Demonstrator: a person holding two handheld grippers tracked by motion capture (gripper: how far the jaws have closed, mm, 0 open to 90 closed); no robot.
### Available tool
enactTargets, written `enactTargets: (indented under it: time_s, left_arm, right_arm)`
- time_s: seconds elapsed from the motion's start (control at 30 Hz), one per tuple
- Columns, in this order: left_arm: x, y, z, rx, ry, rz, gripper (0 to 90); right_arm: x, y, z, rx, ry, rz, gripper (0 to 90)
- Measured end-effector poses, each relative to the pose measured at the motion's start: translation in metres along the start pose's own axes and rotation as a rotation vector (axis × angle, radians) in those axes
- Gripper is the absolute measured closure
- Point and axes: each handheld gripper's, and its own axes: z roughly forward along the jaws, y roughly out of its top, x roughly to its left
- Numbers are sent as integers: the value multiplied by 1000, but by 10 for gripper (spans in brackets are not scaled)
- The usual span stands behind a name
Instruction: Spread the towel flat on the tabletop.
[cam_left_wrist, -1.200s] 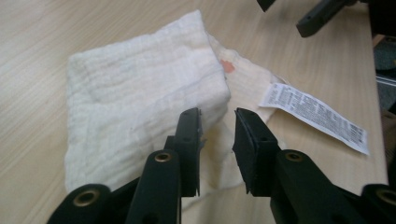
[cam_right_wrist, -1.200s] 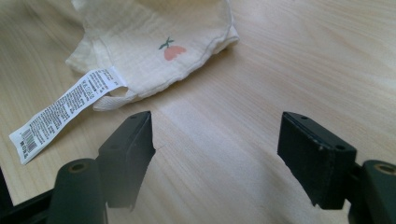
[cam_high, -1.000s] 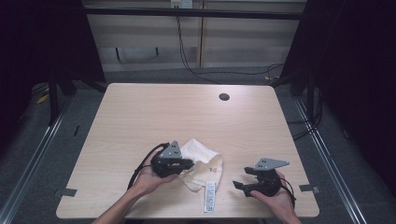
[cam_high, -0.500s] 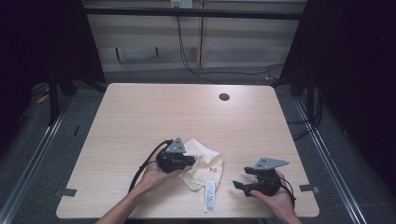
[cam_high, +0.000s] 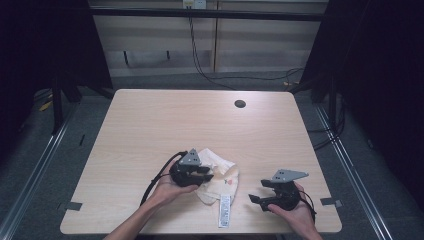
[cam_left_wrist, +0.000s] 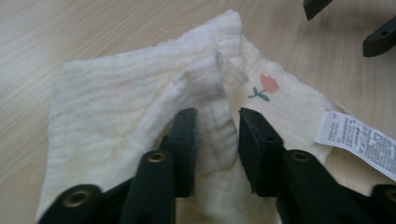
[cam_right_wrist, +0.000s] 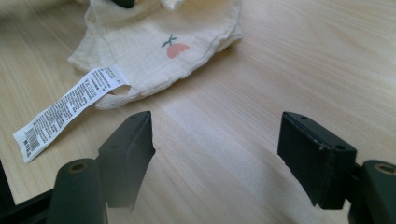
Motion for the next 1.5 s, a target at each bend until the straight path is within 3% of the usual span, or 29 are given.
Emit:
enactTargets:
  time_s: [0.07, 0.13, 0.4, 0.47, 0.57, 0.6, 0.73, 0.93, 1.13, 1.33, 1.5]
  left_arm:
    - [0, 0, 1, 2, 12, 4, 824]
    - [1, 2, 0, -5, -8, 0, 859]
    - [2, 7, -17, -48, -17, -10, 864]
    - [1, 9, -24, -61, -28, -3, 867]
    - [0, 9, -38, -73, -21, 2, 868]
    - [-1, 8, -45, -73, -15, 7, 869]
    - [4, -1, -68, -67, 10, 11, 872]
    - [19, -18, -97, -100, 80, -46, 872]
    - [23, -33, -111, -91, 118, -56, 874]
    - [36, -50, -121, -93, 137, -114, 873]
    - [41, -63, -130, -86, 159, -135, 874]
  right_arm:
    - [0, 0, 1, 4, 7, 4, 267]
    - [2, -1, 2, 13, 23, 11, 268]
    - [11, 7, 8, 1, 47, -6, 312]
    - [15, 9, 11, 11, 56, -10, 333]
    - [18, 9, 14, 15, 109, 1, 397]
    - [19, 9, 14, 16, 98, -1, 397]
    - [16, 15, 16, -14, 91, 7, 443]
    - [21, 27, 27, -4, 109, -12, 389]
    - [25, 27, 29, 7, 92, -27, 401]
    - [23, 31, 31, -3, 118, -9, 474]
    - [24, 35, 39, 1, 110, -47, 550]
